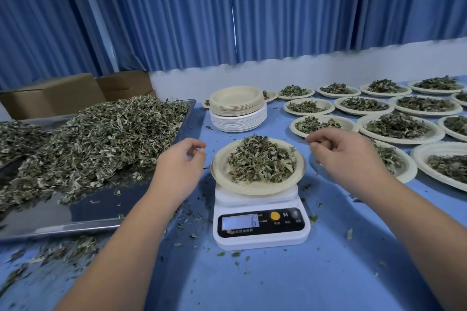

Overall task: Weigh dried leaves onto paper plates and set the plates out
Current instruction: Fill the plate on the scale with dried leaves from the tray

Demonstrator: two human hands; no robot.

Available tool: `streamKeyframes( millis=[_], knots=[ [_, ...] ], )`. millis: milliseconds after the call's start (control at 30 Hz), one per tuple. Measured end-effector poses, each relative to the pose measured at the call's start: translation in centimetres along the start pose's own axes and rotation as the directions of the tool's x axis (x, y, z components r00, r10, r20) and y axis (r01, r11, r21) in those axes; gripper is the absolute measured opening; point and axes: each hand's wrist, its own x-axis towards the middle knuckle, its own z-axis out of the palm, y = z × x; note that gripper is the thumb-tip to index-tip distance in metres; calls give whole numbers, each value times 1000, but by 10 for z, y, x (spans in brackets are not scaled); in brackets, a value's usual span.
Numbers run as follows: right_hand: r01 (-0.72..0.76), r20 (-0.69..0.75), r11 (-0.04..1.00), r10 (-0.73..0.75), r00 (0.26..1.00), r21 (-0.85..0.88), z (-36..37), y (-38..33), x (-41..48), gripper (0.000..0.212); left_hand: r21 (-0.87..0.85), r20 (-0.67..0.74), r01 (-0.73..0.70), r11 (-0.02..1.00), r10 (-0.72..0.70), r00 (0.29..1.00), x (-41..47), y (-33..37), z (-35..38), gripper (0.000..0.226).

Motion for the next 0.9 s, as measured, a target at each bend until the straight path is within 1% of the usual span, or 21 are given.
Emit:
streamKeyframes(
  millis=[67,133,233,333,567,900],
  knots=[
    [-79,56,997,78,995,15,2,2,1,12,7,15,-6,1000,6,1000,-1,-1,1,11],
    [-131,111,990,126,986,44,3,4,1,12,-23,9,17,1000,-17,1000,-1,-1,1,12],
    [-225,136,967,208,969,123,5,4,1,13,-96,12,73,993,-72,997,-4,1,2,13],
    [-288,155,942,262,952,172,5,4,2,12,-111,35,92,990,-88,995,-7,6,4,13],
    [-348,203,910,305,930,225,7,0,0,5,-70,51,104,992,-100,994,-8,8,4,16],
    [-398,234,874,340,911,279,6,-4,-3,5,-5,65,116,993,-116,991,-7,6,2,28]
  ],
)
